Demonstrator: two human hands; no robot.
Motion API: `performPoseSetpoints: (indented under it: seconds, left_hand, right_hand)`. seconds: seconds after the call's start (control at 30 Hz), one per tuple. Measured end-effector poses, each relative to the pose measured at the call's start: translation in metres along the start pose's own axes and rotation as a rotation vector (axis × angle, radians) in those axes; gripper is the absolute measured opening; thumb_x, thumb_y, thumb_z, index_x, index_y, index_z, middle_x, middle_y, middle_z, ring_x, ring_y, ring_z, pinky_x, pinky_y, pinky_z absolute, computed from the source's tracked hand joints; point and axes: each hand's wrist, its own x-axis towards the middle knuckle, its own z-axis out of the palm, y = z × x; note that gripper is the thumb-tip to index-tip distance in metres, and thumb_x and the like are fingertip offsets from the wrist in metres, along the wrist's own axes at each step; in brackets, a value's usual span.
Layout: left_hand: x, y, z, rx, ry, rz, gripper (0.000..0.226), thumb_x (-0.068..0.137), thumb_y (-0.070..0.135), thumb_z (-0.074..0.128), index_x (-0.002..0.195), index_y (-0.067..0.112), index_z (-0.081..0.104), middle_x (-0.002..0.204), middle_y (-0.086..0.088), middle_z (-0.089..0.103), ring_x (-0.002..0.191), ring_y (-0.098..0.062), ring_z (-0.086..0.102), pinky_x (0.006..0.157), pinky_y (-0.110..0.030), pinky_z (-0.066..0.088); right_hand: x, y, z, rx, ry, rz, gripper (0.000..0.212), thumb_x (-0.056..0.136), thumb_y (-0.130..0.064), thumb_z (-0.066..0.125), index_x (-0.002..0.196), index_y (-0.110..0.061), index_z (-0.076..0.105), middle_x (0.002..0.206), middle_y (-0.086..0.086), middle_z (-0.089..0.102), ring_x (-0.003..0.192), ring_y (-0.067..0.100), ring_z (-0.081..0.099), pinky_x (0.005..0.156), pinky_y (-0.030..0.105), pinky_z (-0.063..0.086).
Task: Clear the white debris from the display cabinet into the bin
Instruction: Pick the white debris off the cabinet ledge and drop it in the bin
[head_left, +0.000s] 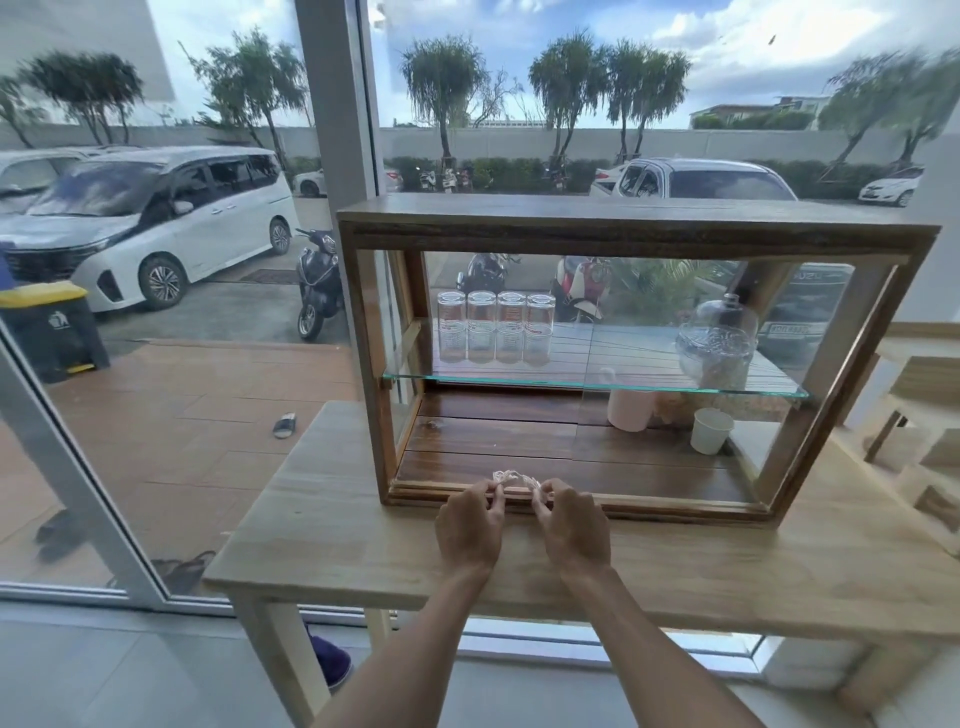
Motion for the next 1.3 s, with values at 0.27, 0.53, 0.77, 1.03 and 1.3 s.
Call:
performPoseSetpoints:
  seconds: [0.27,0.53,0.77,1.03,1.3]
  left_hand:
    - [-0.012,-0.038,-0.041,-0.001,0.017,-0.069,0.015,0.091,0.033,0.061,0.09,0.023,0.073,0.08,0.004,0.075,0.072,-0.016,0.069,0.062,-0.031,0.052]
    - [-0.027,-0.103,-0.112,0.083,0.096,-0.127,0.02,0.093,0.034,0.06,0.098,0.02,0.074,0.082,-0.001,0.076,0.069,-0.014,0.07,0.061,-0.026,0.055]
    - [-0.069,-0.176,-0.183,0.126,0.206,-0.263,0.026,0.094,0.041,0.058,0.095,0.022,0.075,0.083,-0.002,0.075,0.076,-0.022,0.071,0.058,-0.028,0.045]
    - [-0.144,-0.268,-0.249,0.307,0.22,-0.395,0.02,0.093,0.038,0.06,0.101,0.027,0.075,0.082,-0.006,0.075,0.077,-0.029,0.069,0.062,-0.032,0.048]
    - [-0.222,-0.339,-0.256,0.388,0.099,-0.553,0.021,0.092,0.045,0.057,0.101,0.034,0.074,0.078,0.0,0.074,0.075,-0.026,0.069,0.062,-0.034,0.051]
  right_hand:
    - [-0.027,-0.045,0.008,0.075,-0.039,-0.049,0.019,0.094,-0.039,0.059,0.093,-0.023,0.071,0.085,0.003,0.075,0.085,0.027,0.071,0.065,0.035,0.051]
    - [-0.066,-0.119,0.03,0.155,-0.123,-0.146,0.025,0.091,-0.043,0.061,0.096,-0.022,0.073,0.091,0.006,0.076,0.091,0.03,0.071,0.068,0.038,0.053]
    - [-0.125,-0.189,0.059,0.248,-0.205,-0.33,0.028,0.096,-0.038,0.06,0.099,-0.014,0.075,0.092,0.008,0.076,0.081,0.025,0.073,0.059,0.024,0.047]
    - [-0.222,-0.229,0.125,0.309,-0.491,-0.47,0.017,0.089,-0.035,0.066,0.088,-0.02,0.075,0.081,0.007,0.075,0.074,0.027,0.07,0.061,0.033,0.051]
    - [-0.292,-0.229,0.193,0.275,-0.667,-0.419,0.026,0.09,-0.049,0.062,0.089,-0.026,0.074,0.069,0.0,0.072,0.064,0.02,0.067,0.058,0.026,0.04]
